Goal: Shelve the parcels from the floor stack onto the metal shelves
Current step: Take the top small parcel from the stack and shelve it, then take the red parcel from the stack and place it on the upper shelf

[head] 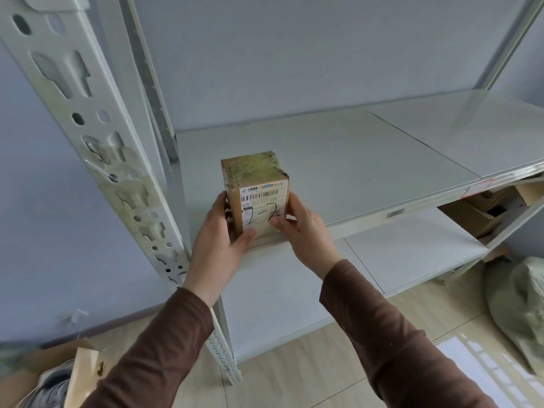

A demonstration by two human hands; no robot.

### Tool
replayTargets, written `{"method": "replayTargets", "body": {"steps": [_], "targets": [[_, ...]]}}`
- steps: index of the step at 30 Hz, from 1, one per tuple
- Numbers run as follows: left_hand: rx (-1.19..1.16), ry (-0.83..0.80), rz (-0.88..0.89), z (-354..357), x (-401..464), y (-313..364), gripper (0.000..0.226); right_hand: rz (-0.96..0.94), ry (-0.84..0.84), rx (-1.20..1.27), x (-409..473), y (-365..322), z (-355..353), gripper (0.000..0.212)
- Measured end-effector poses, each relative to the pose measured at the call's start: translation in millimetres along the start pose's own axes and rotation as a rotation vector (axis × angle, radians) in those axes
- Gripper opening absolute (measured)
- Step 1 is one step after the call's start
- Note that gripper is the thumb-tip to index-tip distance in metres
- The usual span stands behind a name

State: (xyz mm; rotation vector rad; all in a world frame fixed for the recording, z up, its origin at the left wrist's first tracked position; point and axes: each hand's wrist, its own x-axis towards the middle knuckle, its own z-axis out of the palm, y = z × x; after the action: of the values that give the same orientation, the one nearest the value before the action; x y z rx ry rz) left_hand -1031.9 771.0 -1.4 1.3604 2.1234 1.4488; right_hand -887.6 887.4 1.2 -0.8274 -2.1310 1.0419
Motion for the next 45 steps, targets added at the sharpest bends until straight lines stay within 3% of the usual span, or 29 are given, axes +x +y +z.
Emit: {"method": "replayTargets", "body": {"steps": [9, 16, 18, 21, 27, 32, 38, 45], "targets": [[0.181, 0.019, -0.043, 3.6, 48.9, -13.0, 0.069, 0.046, -0.057, -0.169, 54.0, -7.0, 8.0, 0.039], [0.204, 0.023, -0.079, 5.3, 56.4, -15.5, 0.068, 0.08, -0.06, -0.162, 62.6, -3.3, 12.9, 0.045], [0.209, 0.02, -0.087, 6.4, 53.5, -14.6, 0.075, 0.099, -0.061, -0.152, 60.0, -3.4, 13.5, 0.056], [0.265, 0.054, -0.097, 8.6, 41.5, -7.7, 0.103, 0.132, -0.074, -0.169, 51.7, -7.1, 10.1, 0.078], [0.428, 0.209, 0.246, 11.0, 9.5, 24.3, 0.112, 0.071, 0.093, -0.319, 9.9, -12.1, -10.1, 0.081], [0.56, -0.012, 0.494, 28.4, -13.8, 46.3, 0.092, 0.118, 0.262, -0.555, -59.2, -20.5, -32.5, 0.077], [0.647, -0.396, 0.649, 64.1, -73.8, 70.2, 0.085, 0.442, 0.411, -0.848, -190.1, -38.2, -47.5, 0.074], [0.534, -0.699, 0.935, 112.1, -200.8, 131.9, 0.084, 0.805, 0.587, -1.01, -355.7, -64.5, -68.6, 0.072]]}}
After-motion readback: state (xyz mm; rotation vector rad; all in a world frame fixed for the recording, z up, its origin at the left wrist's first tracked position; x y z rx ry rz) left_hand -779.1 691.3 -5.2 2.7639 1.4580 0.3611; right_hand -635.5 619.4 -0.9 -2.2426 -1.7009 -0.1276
